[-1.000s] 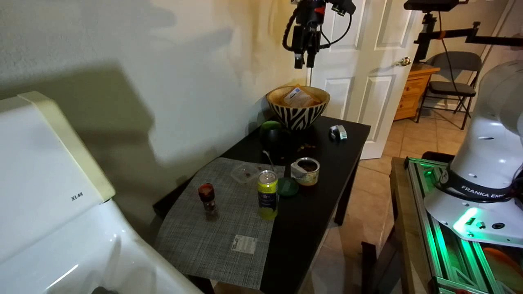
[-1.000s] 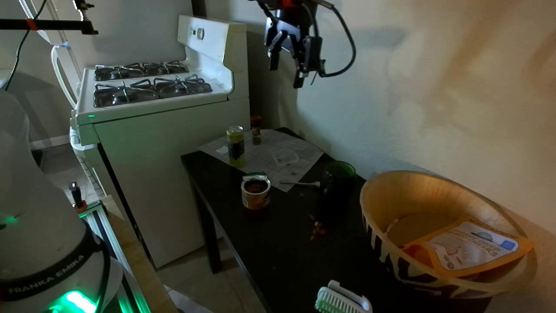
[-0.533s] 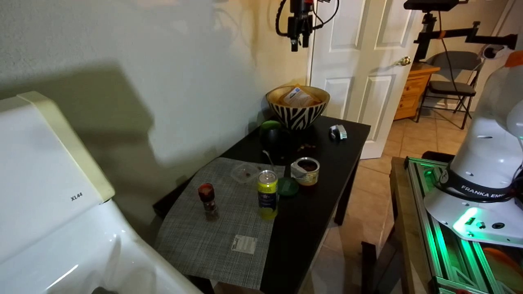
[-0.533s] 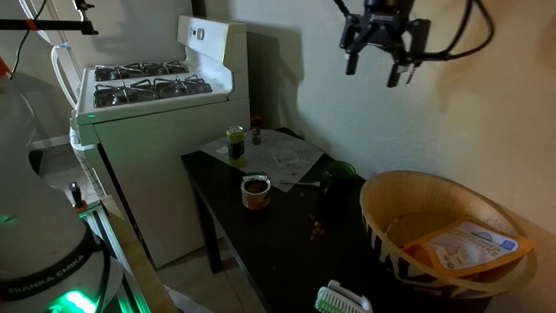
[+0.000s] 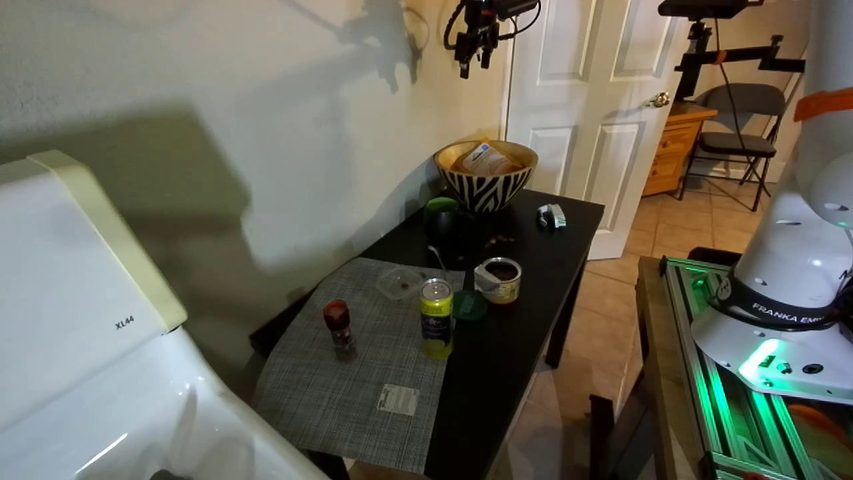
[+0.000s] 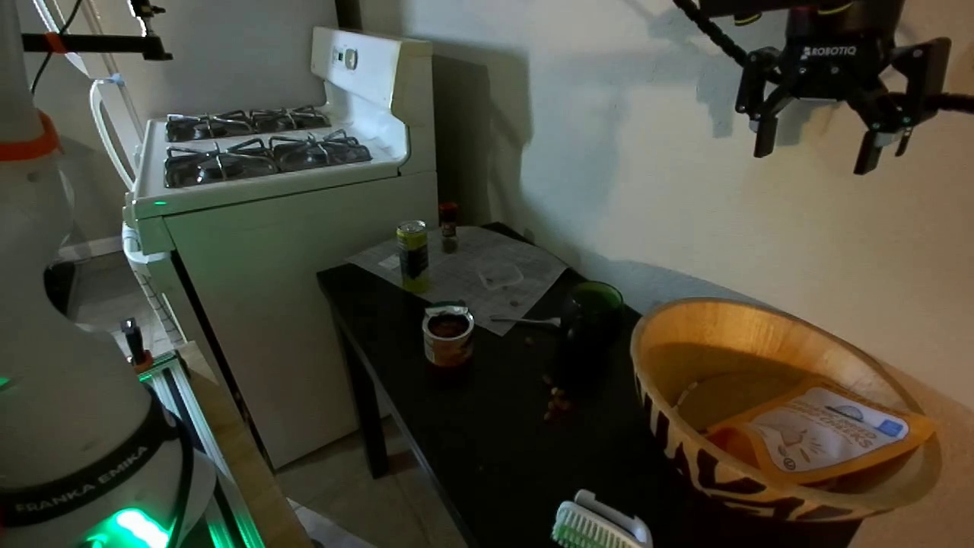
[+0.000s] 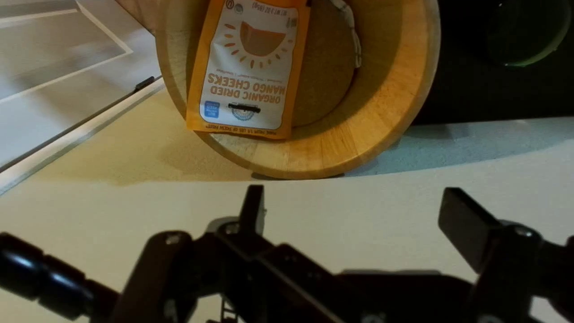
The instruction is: Remove the orange bag from the dish
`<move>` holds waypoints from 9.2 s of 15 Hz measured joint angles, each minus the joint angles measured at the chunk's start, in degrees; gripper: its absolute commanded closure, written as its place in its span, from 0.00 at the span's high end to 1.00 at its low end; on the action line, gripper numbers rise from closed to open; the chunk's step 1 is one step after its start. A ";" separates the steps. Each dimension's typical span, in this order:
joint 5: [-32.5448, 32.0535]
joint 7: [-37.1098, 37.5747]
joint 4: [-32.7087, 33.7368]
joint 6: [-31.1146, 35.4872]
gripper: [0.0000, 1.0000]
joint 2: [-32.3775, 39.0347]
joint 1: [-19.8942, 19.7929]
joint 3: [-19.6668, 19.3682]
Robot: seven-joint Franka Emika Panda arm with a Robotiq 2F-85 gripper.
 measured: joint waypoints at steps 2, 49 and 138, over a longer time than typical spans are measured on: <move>-0.07 0.27 0.28 0.00 1.00 -0.02 0.06 0.25; 29.33 -47.54 29.73 -1.63 0.81 35.31 -33.37 12.93; 81.94 -84.27 -40.10 16.85 0.34 -10.34 4.43 10.20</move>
